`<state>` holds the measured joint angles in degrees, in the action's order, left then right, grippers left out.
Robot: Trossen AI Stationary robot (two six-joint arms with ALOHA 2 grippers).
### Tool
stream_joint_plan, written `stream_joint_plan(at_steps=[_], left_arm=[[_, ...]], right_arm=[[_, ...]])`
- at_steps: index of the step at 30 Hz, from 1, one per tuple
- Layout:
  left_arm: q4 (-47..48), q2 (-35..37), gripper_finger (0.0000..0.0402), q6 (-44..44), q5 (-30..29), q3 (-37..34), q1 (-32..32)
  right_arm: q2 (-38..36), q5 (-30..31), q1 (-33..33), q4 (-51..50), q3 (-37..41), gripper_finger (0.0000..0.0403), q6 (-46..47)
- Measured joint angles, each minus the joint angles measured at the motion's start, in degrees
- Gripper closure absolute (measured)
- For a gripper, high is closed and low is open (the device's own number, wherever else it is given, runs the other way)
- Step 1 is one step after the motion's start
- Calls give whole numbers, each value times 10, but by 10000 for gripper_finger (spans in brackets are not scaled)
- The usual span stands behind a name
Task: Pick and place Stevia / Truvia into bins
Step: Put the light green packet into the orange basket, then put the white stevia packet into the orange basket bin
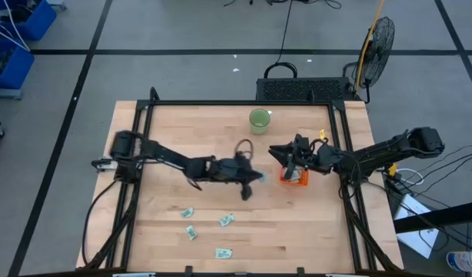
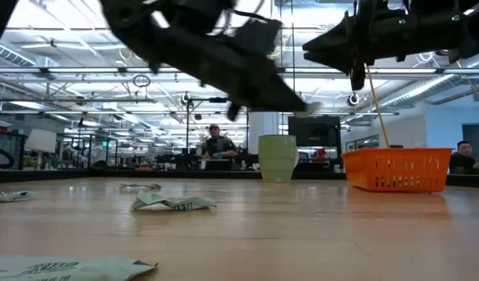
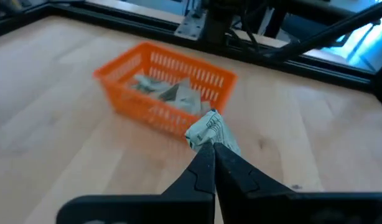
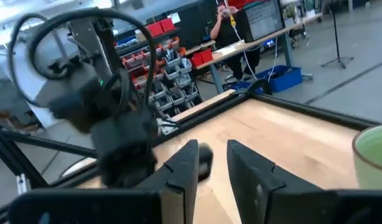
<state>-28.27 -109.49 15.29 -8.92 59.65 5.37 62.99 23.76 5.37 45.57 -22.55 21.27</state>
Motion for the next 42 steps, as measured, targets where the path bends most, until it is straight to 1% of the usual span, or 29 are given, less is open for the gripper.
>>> stream_joint_plan(at_steps=[3, 5, 9, 12, 15, 17, 19, 27, 30, 36, 39, 42], left_arm=[[7, -59, 396, -17, -4, 72, -1], [19, -92, 397, -23, -23, 117, -4], [33, -148, 396, -28, -40, 186, -11], [33, -178, 393, -28, -36, 221, -13], [32, -201, 398, -27, -35, 248, -13], [33, -211, 396, -29, -33, 259, -14], [33, -215, 387, -30, -33, 263, -17], [39, -215, 352, -58, -29, 264, -29], [49, -215, 328, -60, -9, 264, -32], [51, -215, 275, -62, -5, 264, -32], [96, -195, 260, -72, 9, 264, -32], [186, -153, 257, -92, 20, 264, -32]], right_arm=[[-7, 2, 0, 13, 0, 326, -44], [-18, 2, 0, 14, 0, 326, -89], [-54, 2, 0, -8, 0, 326, -157], [-100, 2, 0, -83, 0, 326, -174], [-154, 2, 0, -189, 0, 326, -161], [-186, 2, 0, -238, 0, 326, -145], [-211, 2, 0, -264, 1, 326, -133], [-258, 2, 0, -263, 40, 326, -145], [-268, 2, 0, -262, 47, 326, -145], [-273, 2, 0, -251, 47, 326, -145], [-269, -5, 0, -248, 47, 326, -134], [-264, -27, 0, -248, 48, 326, -101]])
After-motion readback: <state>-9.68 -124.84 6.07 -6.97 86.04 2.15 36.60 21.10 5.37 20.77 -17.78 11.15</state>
